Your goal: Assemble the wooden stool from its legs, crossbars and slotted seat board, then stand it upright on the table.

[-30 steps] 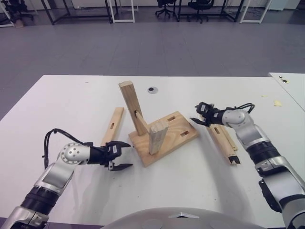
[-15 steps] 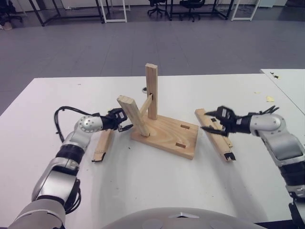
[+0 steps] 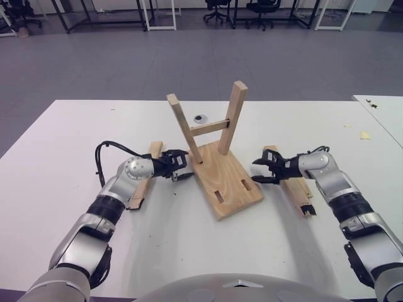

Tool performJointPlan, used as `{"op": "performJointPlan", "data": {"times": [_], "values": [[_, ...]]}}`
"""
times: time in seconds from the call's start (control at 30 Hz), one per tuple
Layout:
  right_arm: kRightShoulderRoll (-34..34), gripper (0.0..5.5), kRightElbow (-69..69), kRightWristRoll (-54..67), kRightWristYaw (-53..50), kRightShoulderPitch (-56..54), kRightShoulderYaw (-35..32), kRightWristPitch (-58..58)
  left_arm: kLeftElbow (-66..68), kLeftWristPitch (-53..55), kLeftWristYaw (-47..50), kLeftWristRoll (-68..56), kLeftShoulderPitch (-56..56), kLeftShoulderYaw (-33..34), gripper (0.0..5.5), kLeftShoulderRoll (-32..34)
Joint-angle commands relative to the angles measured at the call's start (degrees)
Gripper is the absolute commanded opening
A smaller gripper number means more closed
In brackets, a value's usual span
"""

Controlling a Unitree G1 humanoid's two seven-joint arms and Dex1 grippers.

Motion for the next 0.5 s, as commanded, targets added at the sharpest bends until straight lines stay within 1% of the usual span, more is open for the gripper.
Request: {"op": "performJointPlan", "data": {"times": [0.03, 0.13, 0.23, 0.27, 0.3, 0.37, 0.43, 0.47, 0.5], "values": [[0.6, 3.06, -9.0, 4.2, -0.2, 4.6, -2.3, 5.5, 10.5, -1.8, 1.9, 3.8, -2.2, -1.9, 3.79, -3.5], [3.0, 3.06, -15.1, 7.8, -2.6, 6.4, -4.0, 10.3, 11.8, -4.3, 1.7, 2.9, -2.1, -1.8, 3.79, -5.1], [4.6, 3.06, -17.6, 7.7, -8.4, 7.5, -6.4, 10.7, 11.2, -5.1, 1.4, 0.5, -0.2, 0.2, 3.79, -6.1], [4.9, 3.06, -17.2, 6.9, -12.7, 7.0, -8.7, 10.4, 10.9, -5.4, 1.3, 0.4, 0.3, 0.2, 3.79, -6.2], [4.8, 3.06, -16.6, 6.1, -18.2, 6.6, -12.5, 10.6, 9.9, -5.6, 1.5, 0.8, 0.6, 0.3, 3.79, -5.5], [3.5, 3.06, -17.2, 5.4, -25.8, 7.6, -18.8, 12.0, 7.0, -5.4, 2.0, 1.1, 1.6, 1.1, 3.79, -3.4], [1.0, 3.06, -18.9, 5.4, -29.7, 12.1, -24.4, 15.2, -0.7, -3.3, 2.4, -0.3, 5.2, 4.0, 3.79, 0.1], [0.3, 3.06, -19.8, 6.2, -30.2, 15.0, -26.6, 17.3, -6.9, -0.7, 2.6, -2.8, 8.5, 6.7, 3.79, 1.4], [-0.2, 3.06, -20.6, 6.9, -30.0, 17.2, -27.5, 18.7, -12.7, 2.4, 3.0, -5.5, 11.6, 9.3, 3.79, 1.8]]}}
